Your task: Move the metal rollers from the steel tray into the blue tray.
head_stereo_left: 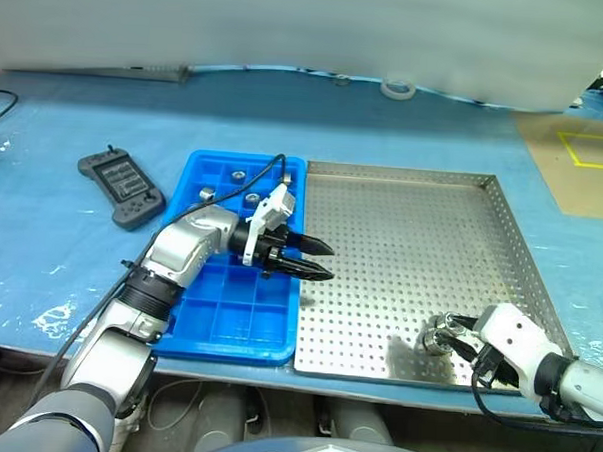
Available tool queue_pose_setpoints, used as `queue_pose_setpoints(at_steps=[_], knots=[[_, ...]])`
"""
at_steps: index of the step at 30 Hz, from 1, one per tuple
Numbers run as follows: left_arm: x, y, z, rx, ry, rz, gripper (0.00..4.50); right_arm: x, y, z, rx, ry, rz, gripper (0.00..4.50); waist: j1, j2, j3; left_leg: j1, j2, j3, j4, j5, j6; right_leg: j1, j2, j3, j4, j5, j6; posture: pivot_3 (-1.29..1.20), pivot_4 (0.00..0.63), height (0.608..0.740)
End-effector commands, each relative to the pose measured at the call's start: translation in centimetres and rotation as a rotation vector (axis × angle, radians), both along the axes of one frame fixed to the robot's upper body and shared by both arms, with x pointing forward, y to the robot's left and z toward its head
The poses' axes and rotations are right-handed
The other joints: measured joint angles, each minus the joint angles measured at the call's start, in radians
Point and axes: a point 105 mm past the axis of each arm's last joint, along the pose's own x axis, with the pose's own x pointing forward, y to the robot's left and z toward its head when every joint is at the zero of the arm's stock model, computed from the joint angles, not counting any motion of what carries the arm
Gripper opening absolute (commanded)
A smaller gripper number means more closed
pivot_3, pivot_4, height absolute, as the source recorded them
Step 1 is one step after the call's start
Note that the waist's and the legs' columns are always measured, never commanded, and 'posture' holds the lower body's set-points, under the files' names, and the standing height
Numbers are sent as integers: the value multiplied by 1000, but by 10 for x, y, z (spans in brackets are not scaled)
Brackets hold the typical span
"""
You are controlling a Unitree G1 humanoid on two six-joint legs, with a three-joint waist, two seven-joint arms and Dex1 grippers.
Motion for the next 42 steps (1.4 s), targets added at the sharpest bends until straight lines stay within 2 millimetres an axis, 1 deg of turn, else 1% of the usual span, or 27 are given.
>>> queue_pose_setpoints(at_steps=[1, 6, 10, 12, 19, 29, 32, 34, 38, 39, 42], knots=[[0, -11, 5, -5, -31, -3, 2572, -4, -1, 1, -12, -6, -12, 1599, -7, 0, 0, 0, 0, 0, 0, 0, 0, 0, 0, 0, 0, 0, 0, -508, 150, 740], [-2, -14, 15, -12, -36, 9, 2572, -1, -17, -3, -28, -7, -83, 1599, -18, 0, 0, 0, 0, 0, 1, 0, 0, 0, 0, -1, 0, 0, 0, -500, 150, 740], [-4, -11, 15, -7, -32, 34, 2572, -3, -35, -5, -44, 8, -137, 1599, -16, 0, 0, 2, 0, 0, 2, -1, 1, 4, 0, -1, -1, 0, 0, -484, 150, 740], [-4, -11, 13, -6, -28, 46, 2572, -5, -37, -6, -47, 17, -142, 1599, -13, 0, 0, 3, 0, 0, 3, -2, 2, 6, 0, -1, -2, 0, 0, -477, 150, 740], [-5, -9, 14, -15, -19, 73, 2572, -1, -30, -8, -44, 22, -122, 1599, -13, 0, 0, 3, 0, 0, 5, -3, 4, 7, 0, 0, -3, 0, 0, -467, 150, 740], [-5, -11, 17, -24, -17, 103, 2572, 38, 5, -4, 24, -100, -106, 1599, -18, 2, -1, 4, 0, 0, 5, -3, 4, 7, 0, 0, -2, 0, 0, -461, 150, 740], [-3, -10, 16, -23, -17, 114, 2572, 43, 11, -5, 40, -110, -99, 1599, -14, 3, -1, 3, 0, 0, 4, -3, 4, 7, 0, -1, -2, 0, 0, -452, 150, 740], [-2, -7, 16, -20, -16, 123, 2572, 45, 10, -6, 37, -111, -100, 1599, -12, 3, -1, 3, 0, 0, 4, -3, 4, 6, 0, -1, -2, 0, 0, -447, 150, 740], [-1, -6, 14, -18, -15, 131, 2572, 48, 0, -7, 19, -129, -120, 1599, -12, 4, -1, 2, 0, 0, 4, -3, 4, 6, 0, -1, -2, 0, 0, -445, 150, 740], [-1, -6, 13, -20, -16, 133, 2572, 49, -3, -6, 20, -136, -126, 1599, -12, 4, -1, 2, 0, 0, 4, -3, 4, 6, 0, -1, -2, 0, 0, -446, 150, 740], [1, -8, 13, -23, -12, 139, 2572, 49, -15, 8, 95, -160, -181, 1599, -12, 4, -1, 2, 0, 0, 5, -3, 4, 6, 0, -1, -2, 0, 0, -451, 150, 740]])
